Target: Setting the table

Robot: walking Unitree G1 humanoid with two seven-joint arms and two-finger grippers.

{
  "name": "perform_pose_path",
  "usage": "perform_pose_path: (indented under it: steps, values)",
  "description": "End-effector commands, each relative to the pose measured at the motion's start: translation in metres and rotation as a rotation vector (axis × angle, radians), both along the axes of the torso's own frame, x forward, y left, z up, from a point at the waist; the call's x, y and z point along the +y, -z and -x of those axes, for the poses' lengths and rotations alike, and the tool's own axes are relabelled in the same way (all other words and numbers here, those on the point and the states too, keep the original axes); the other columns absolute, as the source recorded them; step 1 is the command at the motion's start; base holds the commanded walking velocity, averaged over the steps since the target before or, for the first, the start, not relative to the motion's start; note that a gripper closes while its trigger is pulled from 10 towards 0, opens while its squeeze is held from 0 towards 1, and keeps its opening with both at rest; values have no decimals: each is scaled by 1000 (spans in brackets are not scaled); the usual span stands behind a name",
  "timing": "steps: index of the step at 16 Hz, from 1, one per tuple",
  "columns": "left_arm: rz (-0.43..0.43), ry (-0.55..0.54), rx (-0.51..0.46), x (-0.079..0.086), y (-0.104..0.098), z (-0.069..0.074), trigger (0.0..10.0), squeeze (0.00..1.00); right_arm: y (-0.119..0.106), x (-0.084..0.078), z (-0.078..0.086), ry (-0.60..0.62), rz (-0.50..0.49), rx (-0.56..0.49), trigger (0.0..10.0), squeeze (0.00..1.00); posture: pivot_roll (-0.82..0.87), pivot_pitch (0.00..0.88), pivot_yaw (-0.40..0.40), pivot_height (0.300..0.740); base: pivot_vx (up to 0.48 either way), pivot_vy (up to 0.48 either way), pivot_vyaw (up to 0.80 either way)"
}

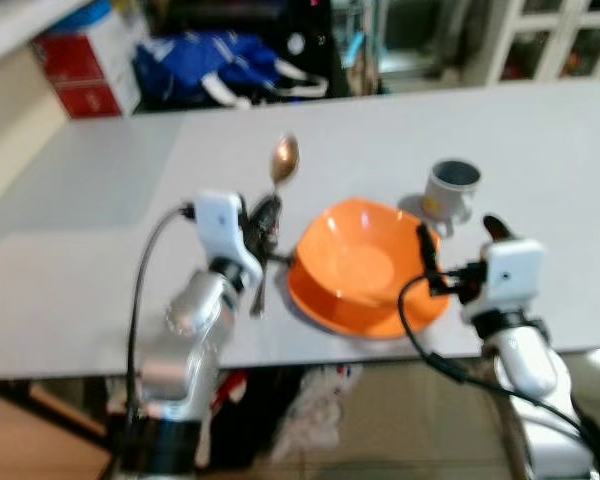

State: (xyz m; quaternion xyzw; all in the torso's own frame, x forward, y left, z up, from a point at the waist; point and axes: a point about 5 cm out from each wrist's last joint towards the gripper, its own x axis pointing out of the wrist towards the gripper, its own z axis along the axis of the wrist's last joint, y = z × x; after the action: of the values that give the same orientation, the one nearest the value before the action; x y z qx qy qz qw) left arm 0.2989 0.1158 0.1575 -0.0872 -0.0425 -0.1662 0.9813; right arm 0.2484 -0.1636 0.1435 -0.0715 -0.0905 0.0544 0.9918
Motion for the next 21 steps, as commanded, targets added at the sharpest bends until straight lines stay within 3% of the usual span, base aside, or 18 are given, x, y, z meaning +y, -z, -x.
perform_pose_path:
  steps: [1,5,8,10,13,15,18,21]
  values:
    - [-28,-45,16,9,3,-2,0,0,-4,5,0,-23,2,-13,10000,0,-191,0,96,740,0,0,0]
    - [-59,-97,88,15,5,-22,0,0,-3,7,-1,-31,0,-11,10000,0,-190,0,99,740,0,0,0]
    - [-73,-94,149,7,14,-38,0,0,-2,10,-1,-38,-2,-10,10000,0,-197,0,95,740,0,0,0]
    - [-111,-96,210,4,25,-56,0,0,-3,13,2,-46,-4,-9,10000,0,-217,0,98,740,0,0,0]
    - [-160,-183,227,14,24,-69,0,0,-1,5,13,-24,12,9,10000,0,-263,0,111,740,0,0,0]
    - [-203,-256,231,23,21,-73,0,0,1,-3,19,1,20,27,10000,0,-275,0,109,740,0,0,0]
    - [-194,-310,270,27,28,-72,0,0,2,-4,21,-2,26,40,10000,0,-267,0,99,740,0,0,0]
    - [-179,-296,347,21,51,-63,0,0,3,-2,20,-20,25,51,10000,0,-257,4,88,740,0,0,0]
